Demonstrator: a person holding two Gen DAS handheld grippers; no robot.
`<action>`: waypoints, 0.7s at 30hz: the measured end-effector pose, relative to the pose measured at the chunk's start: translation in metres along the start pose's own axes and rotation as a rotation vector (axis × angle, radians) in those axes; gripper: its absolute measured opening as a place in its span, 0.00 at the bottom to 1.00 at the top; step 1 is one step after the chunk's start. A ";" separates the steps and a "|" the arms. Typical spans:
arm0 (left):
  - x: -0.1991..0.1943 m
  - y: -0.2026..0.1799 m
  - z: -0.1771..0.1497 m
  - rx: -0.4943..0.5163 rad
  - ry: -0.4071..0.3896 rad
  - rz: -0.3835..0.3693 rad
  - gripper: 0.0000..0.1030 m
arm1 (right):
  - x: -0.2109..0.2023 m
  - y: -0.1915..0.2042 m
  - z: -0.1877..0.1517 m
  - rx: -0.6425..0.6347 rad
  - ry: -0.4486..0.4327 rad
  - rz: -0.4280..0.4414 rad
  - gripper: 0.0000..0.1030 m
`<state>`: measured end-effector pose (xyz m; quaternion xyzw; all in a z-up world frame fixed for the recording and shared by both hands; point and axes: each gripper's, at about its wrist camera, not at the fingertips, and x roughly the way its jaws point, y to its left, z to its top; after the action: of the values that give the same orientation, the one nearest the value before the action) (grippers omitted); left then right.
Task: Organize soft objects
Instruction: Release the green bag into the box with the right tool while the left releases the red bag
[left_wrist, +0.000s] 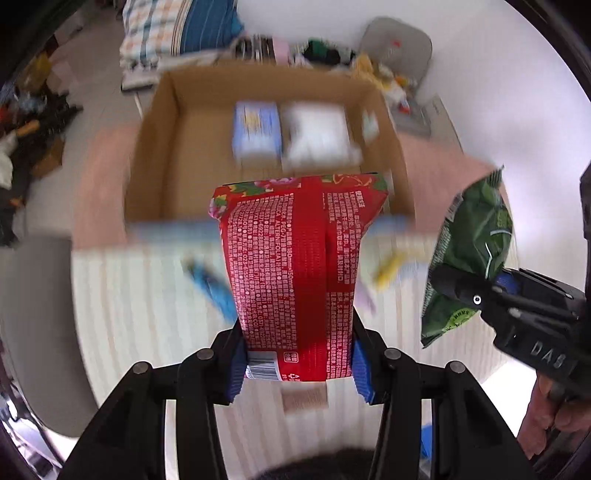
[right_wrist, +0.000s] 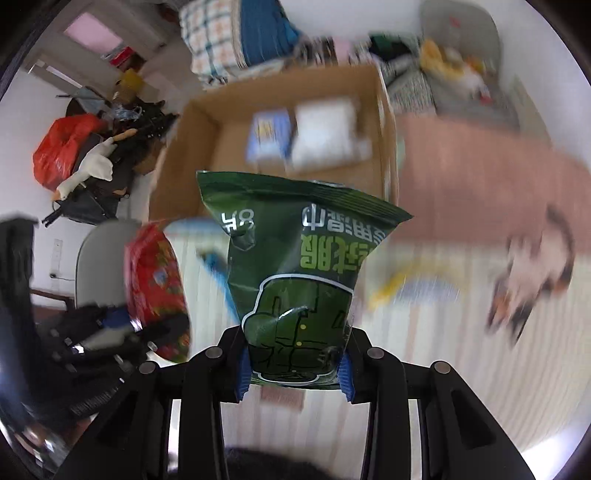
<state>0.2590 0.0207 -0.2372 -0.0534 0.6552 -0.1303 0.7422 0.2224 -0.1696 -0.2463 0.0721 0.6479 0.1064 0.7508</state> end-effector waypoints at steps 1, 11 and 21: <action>-0.002 0.005 0.023 -0.002 -0.012 0.015 0.42 | -0.003 0.000 0.017 -0.015 -0.014 -0.019 0.38; 0.095 0.056 0.183 -0.043 0.148 0.166 0.42 | 0.112 -0.004 0.153 -0.070 0.173 -0.112 0.38; 0.160 0.078 0.227 -0.049 0.285 0.224 0.43 | 0.193 -0.016 0.165 -0.064 0.329 -0.139 0.38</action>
<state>0.5094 0.0324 -0.3796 0.0208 0.7585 -0.0370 0.6503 0.4131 -0.1312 -0.4099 -0.0150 0.7617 0.0853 0.6421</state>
